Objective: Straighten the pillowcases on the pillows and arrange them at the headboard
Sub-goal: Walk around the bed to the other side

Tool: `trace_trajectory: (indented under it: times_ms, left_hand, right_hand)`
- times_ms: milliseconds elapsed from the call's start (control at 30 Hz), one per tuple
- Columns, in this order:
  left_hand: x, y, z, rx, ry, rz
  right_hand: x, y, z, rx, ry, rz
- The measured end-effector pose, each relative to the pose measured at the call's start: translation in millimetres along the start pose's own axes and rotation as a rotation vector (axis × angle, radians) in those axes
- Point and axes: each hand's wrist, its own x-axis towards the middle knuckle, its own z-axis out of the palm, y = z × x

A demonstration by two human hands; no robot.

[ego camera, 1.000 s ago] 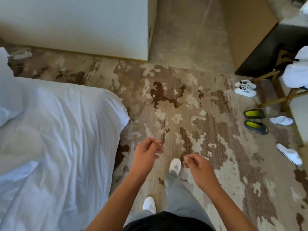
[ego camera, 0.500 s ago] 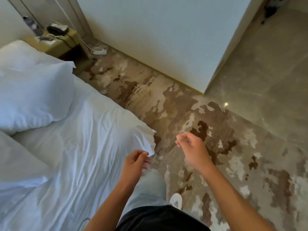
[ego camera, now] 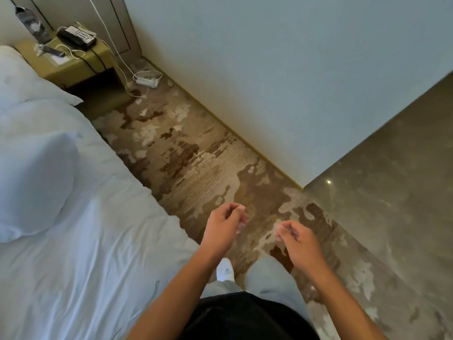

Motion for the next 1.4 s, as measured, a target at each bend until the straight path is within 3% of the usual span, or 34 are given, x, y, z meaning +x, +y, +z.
trace_trajectory:
  times_ms: [233, 400, 567, 733, 867, 1167, 1400]
  left_hand:
    - [152.0, 71.6, -50.9, -0.083, 0.209, 0.025]
    - [230.9, 99.9, -106.2, -0.154, 0.499, -0.078]
    - [263.5, 125.3, -160.6, -0.325, 0.815, -0.165]
    - [288.0, 128.8, -208.4, -0.511, 1.065, -0.223]
    - [321.6, 129.9, -257.6, -0.615, 1.161, -0.231]
    - [387.1, 185.2, -427.5, -0.784, 1.276, -0.127]
    - [394.6, 200.5, -545.4, -0.854, 1.485, -0.125]
  right_hand:
    - [196.1, -109.9, 18.3, -0.138, -0.188, -0.103]
    - [336.9, -216.4, 68.3, -0.249, -0.418, -0.301]
    - [425.6, -339.1, 146.9, -0.336, -0.684, -0.485]
    - [469.8, -435.5, 240.4, -0.409, -0.898, -0.648]
    - [494.3, -485.8, 310.7, -0.494, -1.009, -0.732]
    - [535.4, -584.1, 431.8, -0.717, -1.097, -0.818]
    - [535.6, -637.7, 565.1, -0.867, -1.212, -0.882]
